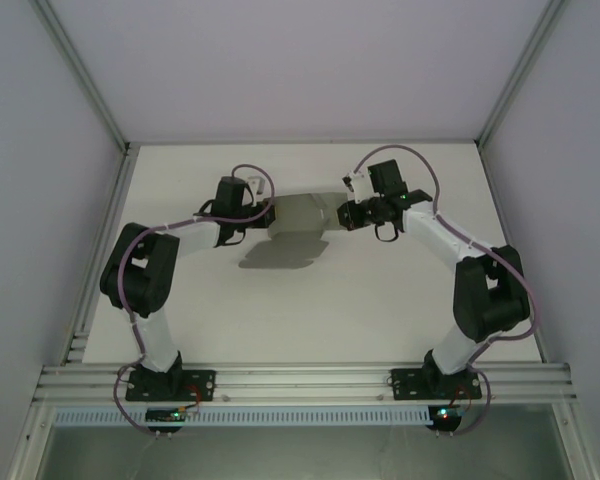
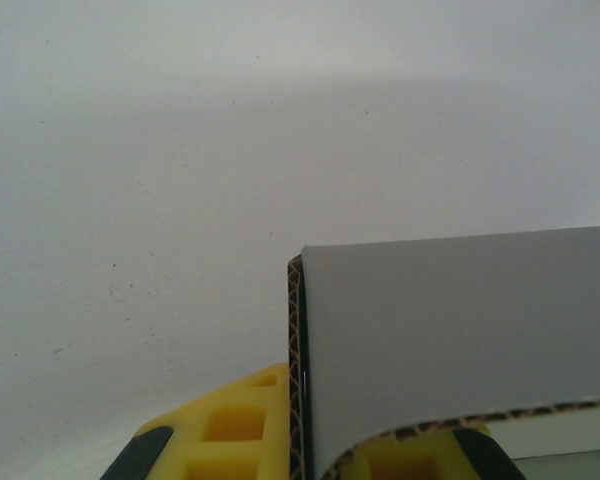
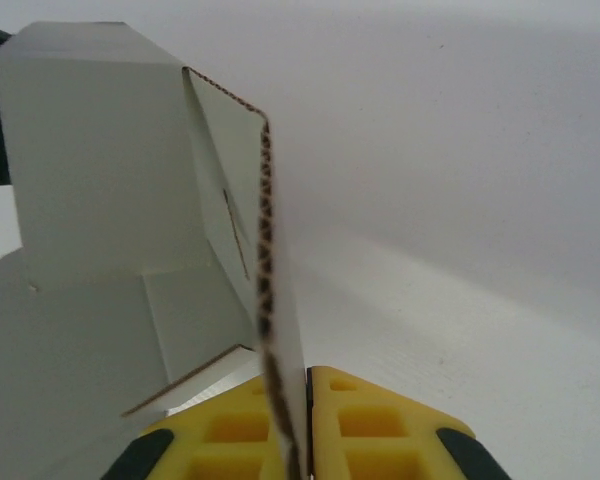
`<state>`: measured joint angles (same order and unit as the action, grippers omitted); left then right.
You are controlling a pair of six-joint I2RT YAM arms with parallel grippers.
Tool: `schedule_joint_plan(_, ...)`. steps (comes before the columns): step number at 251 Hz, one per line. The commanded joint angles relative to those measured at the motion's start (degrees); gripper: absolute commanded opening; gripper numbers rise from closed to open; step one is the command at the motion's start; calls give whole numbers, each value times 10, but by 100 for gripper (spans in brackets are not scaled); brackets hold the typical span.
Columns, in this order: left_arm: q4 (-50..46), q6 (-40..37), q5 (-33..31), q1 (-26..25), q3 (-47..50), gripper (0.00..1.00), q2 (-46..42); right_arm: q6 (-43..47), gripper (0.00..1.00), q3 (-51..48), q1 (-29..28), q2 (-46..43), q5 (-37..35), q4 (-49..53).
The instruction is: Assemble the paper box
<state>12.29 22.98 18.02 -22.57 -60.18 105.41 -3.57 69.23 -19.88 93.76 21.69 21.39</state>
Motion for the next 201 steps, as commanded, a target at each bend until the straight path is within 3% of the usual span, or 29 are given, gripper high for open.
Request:
schedule_joint_plan(1,5,0,17,0,-3,0,-27,-7,4,24,-7,2,-94,23)
schedule_joint_plan(59,0,4,12,-5,-6,0,-33,-22,0,100,-90,65,-423,99)
schedule_joint_plan(105,-5,6,2,-10,-9,0,-35,-111,0,206,-125,165,-558,214)
schedule_joint_plan(139,-9,6,-6,-10,-9,0,-34,-120,0,259,-140,214,-567,243)
schedule_joint_plan(167,-12,3,-21,-10,-6,0,-33,-101,0,259,-148,203,-539,221)
schedule_joint_plan(201,-13,1,-24,-4,-2,0,-28,-76,18,225,-149,136,-480,181)
